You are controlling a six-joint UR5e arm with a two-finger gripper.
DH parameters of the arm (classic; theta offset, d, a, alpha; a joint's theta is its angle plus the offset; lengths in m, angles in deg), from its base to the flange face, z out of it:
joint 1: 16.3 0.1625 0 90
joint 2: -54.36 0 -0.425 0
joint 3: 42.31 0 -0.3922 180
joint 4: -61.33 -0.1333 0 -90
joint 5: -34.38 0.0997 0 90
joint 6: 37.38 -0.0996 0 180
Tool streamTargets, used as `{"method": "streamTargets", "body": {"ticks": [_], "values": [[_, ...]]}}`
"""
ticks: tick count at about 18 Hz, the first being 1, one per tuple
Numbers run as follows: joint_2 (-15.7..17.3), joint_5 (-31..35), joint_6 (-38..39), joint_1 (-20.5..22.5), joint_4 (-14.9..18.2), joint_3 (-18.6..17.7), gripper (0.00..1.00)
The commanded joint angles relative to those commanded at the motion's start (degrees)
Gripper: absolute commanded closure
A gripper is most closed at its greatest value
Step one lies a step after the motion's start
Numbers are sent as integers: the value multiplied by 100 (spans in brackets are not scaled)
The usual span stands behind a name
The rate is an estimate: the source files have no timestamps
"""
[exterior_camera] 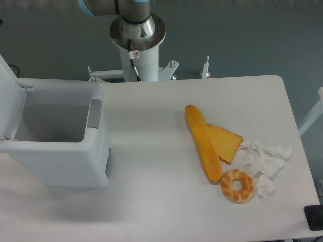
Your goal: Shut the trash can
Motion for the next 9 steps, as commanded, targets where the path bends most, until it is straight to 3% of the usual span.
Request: {"method": "streamTargets", "body": {"ticks": [9], "values": [[-97,-79,-62,-114,-44,9,0]]}}
